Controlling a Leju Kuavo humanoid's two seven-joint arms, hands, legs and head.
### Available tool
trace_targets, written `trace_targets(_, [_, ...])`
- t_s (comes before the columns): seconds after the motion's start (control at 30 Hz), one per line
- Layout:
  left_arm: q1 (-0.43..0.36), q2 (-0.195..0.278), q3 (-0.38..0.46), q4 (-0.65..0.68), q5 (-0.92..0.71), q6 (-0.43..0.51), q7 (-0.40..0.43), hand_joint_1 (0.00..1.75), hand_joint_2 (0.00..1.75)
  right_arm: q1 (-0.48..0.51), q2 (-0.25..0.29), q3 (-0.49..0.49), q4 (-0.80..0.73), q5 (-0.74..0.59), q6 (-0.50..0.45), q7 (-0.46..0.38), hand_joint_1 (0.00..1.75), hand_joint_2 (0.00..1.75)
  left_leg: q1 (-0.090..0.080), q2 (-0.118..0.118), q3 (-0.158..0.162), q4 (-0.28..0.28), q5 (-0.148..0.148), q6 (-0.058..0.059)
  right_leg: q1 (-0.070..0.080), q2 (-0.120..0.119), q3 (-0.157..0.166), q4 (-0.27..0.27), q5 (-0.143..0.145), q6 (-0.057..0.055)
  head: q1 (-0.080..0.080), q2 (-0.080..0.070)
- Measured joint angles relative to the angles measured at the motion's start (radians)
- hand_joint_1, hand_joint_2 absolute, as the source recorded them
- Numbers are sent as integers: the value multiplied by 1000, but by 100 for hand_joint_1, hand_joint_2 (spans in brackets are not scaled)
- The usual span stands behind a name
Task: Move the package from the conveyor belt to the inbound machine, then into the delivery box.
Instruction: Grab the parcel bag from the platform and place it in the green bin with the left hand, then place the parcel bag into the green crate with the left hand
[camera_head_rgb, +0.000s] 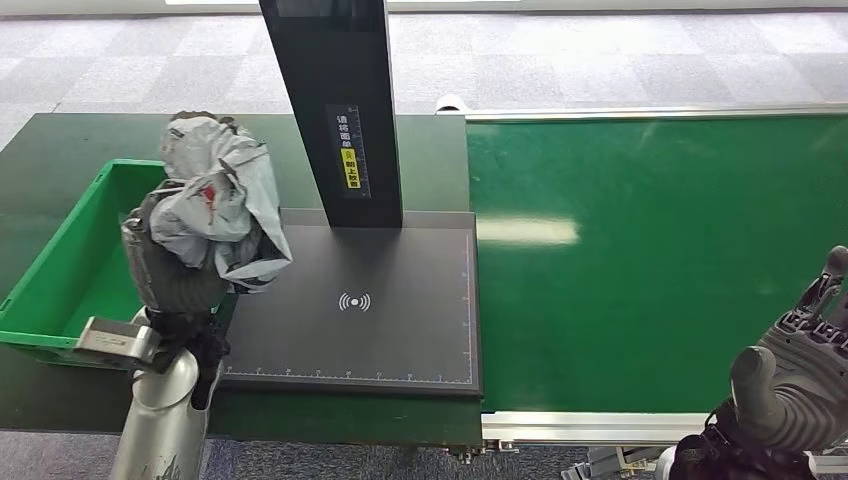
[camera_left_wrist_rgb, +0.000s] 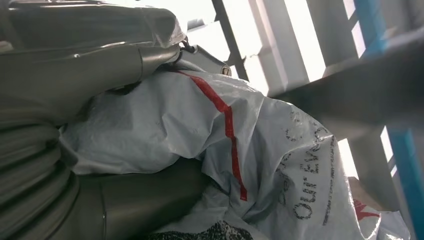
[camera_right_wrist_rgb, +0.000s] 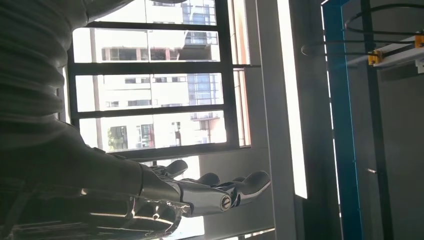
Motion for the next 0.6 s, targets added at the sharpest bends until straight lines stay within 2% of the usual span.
trace_targets(0.2, [35, 16, 47, -131, 2, 28, -5, 175, 175, 12, 0, -7, -9, -1, -2, -3, 0, 175, 0, -1, 0, 0, 0, 0, 0, 0, 1, 0, 0, 0, 0, 0])
trace_targets(0.3, [40, 18, 64, -158, -10, 101, -4, 175, 175, 15, 0, -9, -10, -3, -9, -3, 0, 175, 0, 0, 0, 0, 0, 0, 0, 0, 1, 0, 0, 0, 0, 0])
trace_targets(0.4, [23, 22, 102, -157, -13, 151, 68, 175, 175, 22, -3, -9, -10, -9, -14, -3, 0, 175, 0, -1, 1, 0, 0, 0, 0, -1, 0, 0, 0, 0, 0, 0])
trace_targets(0.5, [-58, 41, 154, -59, 3, 109, 150, 175, 175, 22, -8, 0, -9, -13, -11, -3, 0, 175, 0, -2, 1, 0, 1, -1, 0, -3, 0, 0, 0, 0, 0, 0])
trace_targets(0.6, [-206, 80, 223, 181, -9, 90, 181, 175, 175, 14, -18, 21, 2, -14, -10, 0, 0, 175, 1, -1, 1, 0, 3, -3, 1, -2, 1, 1, 2, -3, 0, 0])
